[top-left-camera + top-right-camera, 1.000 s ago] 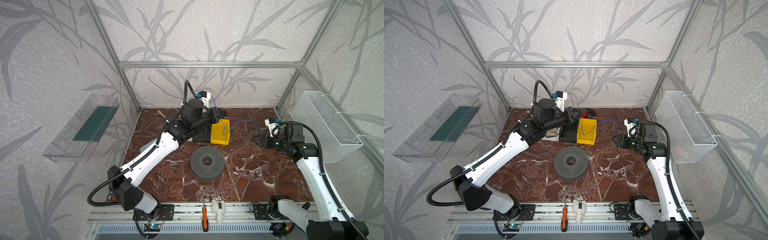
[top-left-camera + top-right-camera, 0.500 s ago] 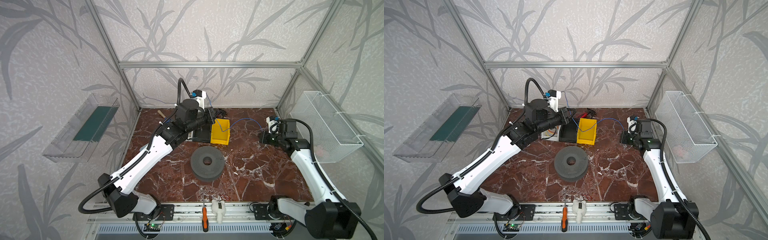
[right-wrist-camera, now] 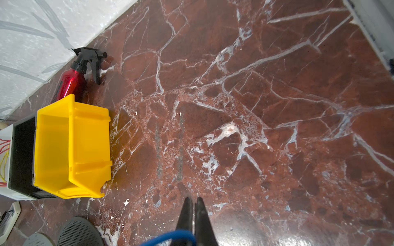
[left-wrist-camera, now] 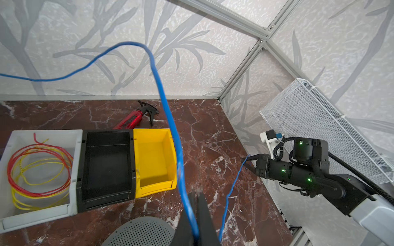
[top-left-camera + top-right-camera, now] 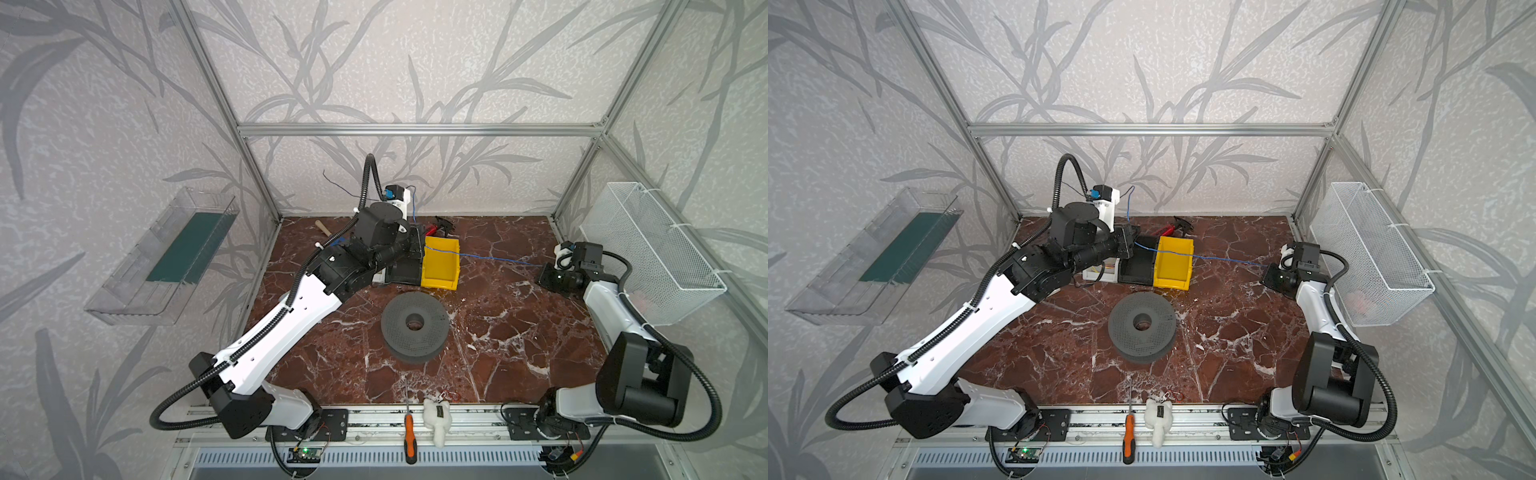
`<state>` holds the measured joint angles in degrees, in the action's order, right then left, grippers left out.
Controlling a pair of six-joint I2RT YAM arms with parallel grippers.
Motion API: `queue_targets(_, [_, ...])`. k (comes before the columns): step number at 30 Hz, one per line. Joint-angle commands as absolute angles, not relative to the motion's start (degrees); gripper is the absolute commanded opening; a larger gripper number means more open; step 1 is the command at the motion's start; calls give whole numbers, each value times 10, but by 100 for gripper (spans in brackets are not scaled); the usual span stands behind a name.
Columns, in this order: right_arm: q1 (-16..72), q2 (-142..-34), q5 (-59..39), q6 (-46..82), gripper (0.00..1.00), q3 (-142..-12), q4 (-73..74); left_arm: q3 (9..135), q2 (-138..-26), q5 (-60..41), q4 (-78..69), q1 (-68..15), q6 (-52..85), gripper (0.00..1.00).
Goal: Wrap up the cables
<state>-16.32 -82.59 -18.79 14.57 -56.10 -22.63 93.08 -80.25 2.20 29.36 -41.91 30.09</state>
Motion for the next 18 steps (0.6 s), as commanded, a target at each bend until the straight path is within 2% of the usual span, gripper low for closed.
queue_targets(1, [-199, -867, -107, 161, 0, -590, -228, 971, -765, 116, 283, -399, 270, 0])
queue_targets(5, [-187, -879, -149, 157, 0, -602, -223, 937, -793, 74, 250, -402, 331, 0])
queue_targets(8, [-170, -865, -155, 146, 40, -600, -225, 901, -805, 101, 209, -415, 381, 0])
queue_targets(9, [-163, -859, -151, 141, 50, -601, -230, 886, -807, 123, 191, -423, 395, 0])
queue_targets(11, [-155, -844, -154, 138, 61, -597, -232, 865, -815, 172, 166, -440, 418, 0])
queue_targets(15, [-140, -807, -153, 128, 75, -585, -237, 854, -850, 291, 131, -479, 429, 0])
queue_targets(18, [-123, -768, -151, 126, 79, -576, -243, 864, -882, 330, 123, -487, 437, 0])
